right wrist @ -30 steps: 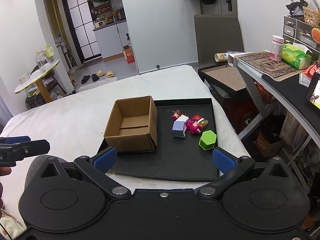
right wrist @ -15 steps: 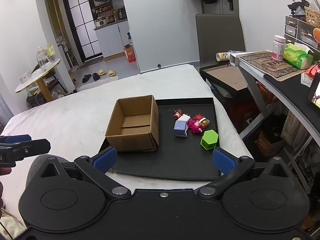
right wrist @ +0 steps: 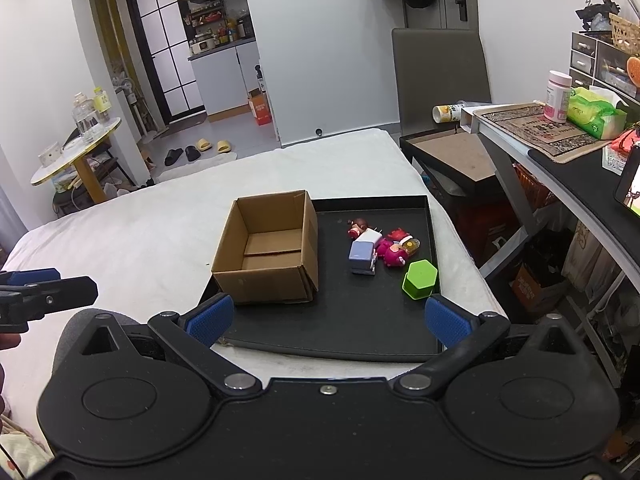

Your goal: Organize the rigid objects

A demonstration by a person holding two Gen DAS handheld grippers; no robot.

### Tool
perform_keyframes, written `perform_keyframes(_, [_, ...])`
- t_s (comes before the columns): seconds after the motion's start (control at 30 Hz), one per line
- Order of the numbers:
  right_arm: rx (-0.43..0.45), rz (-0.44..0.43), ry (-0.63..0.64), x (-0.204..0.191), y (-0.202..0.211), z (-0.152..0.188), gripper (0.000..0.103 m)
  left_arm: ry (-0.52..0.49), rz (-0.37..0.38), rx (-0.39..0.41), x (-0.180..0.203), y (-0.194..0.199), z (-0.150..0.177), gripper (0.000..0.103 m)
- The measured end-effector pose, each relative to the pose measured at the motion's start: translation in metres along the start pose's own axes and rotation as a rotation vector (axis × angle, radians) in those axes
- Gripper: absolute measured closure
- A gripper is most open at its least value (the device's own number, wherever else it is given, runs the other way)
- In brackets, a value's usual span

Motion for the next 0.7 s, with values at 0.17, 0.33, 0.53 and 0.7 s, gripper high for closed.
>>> perform_keyframes(0.17, [0.004, 0.004, 0.001, -0.0013, 0.0015, 0.0005, 0.000, -0.003, 0.005, 0.000, 0.0003, 0.0009, 0.0005, 0.001])
perform_keyframes(0.33, [0.004, 0.006, -0.002, -0.0008, 0.0009, 0.0012, 0.000, -0.007, 0.007, -0.001, 0.0003, 0.0011, 0.0007, 0.001])
perform_keyframes(0.53, [0.004, 0.006, -0.008, 0.0003, 0.0003, 0.0020, 0.000, -0.008, 0.002, -0.001, -0.0011, -0.0003, -0.0003, 0.001])
perform_keyframes(0.7, [0.006, 0.004, -0.011, 0.0003, -0.0010, 0.0016, 0.000, 0.002, 0.009, -0.005, -0.0044, -0.0053, -0.0005, 0.001])
Point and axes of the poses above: each gripper's, at about its wrist camera, not at the fingertips, and y roughly against the way its jaws point, x to its right, z to its underside, the point moved 6 cm from there along -y, roughly the way its jaws point, and after that the axes turned 7 degrees about -x, right-handed, at the moved point
